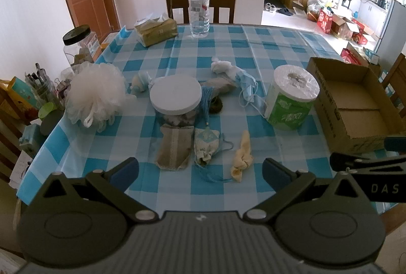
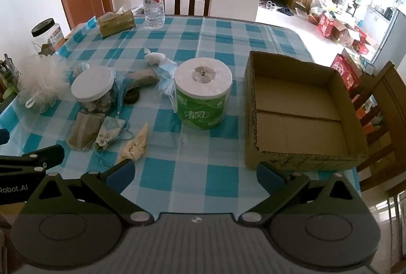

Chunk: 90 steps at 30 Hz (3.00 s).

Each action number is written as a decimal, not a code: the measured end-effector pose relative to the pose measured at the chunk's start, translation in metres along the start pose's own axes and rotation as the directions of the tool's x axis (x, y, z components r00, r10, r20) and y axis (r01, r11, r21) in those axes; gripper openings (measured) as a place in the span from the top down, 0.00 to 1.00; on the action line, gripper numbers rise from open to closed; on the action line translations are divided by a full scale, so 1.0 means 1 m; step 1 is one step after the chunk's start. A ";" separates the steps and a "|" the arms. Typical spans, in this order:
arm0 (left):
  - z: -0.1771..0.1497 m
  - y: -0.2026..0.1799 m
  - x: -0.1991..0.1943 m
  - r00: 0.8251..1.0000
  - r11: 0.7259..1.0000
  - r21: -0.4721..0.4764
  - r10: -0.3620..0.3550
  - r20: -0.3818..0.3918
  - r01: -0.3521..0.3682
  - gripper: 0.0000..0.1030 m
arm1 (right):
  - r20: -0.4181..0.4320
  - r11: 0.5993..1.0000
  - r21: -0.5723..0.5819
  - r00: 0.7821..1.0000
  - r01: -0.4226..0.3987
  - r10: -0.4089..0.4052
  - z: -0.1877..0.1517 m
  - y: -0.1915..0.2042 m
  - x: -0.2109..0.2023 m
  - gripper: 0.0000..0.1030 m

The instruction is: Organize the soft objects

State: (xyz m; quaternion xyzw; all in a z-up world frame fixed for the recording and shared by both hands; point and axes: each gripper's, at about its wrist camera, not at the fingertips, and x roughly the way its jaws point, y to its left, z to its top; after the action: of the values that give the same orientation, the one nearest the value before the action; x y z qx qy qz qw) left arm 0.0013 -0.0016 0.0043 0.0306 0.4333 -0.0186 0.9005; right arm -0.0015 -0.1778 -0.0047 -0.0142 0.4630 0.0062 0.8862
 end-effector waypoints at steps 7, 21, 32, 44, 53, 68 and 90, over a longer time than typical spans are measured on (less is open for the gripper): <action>0.002 0.001 -0.001 1.000 1.000 0.000 -0.003 0.003 0.003 0.01 | 0.003 1.000 -0.001 1.000 0.000 0.000 0.000 0.000 -0.001 0.00; -0.001 0.001 -0.004 1.000 1.000 0.002 -0.011 0.012 0.011 0.01 | 0.007 1.000 -0.001 1.000 0.002 -0.002 0.001 0.000 -0.002 0.00; 0.000 0.001 -0.004 1.000 1.000 0.001 -0.012 0.012 0.012 0.01 | 0.008 1.000 0.000 1.000 0.001 -0.001 0.002 -0.001 -0.002 0.00; 0.000 0.001 -0.004 1.000 1.000 0.002 -0.012 0.012 0.012 0.01 | 0.009 1.000 0.000 1.000 0.001 -0.001 0.002 -0.002 -0.002 0.00; 0.001 -0.001 -0.004 1.000 1.000 0.005 -0.015 0.013 0.015 0.01 | 0.009 1.000 -0.001 1.000 0.001 -0.001 0.002 -0.002 -0.001 0.00; -0.001 0.000 0.008 0.995 0.996 0.021 -0.083 0.059 0.082 0.01 | 0.039 0.998 -0.037 0.998 -0.042 0.043 0.003 -0.009 0.012 0.00; -0.011 0.032 0.056 0.996 0.997 0.028 -0.079 0.040 0.078 0.01 | 0.020 0.969 -0.185 0.985 -0.162 0.169 -0.007 0.015 0.076 0.00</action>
State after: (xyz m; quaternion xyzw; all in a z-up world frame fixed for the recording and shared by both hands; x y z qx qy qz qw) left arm 0.0295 0.0307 -0.0454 0.0251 0.4155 -0.0601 0.9073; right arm 0.0356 -0.1628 -0.0717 -0.0565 0.4441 0.1228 0.8857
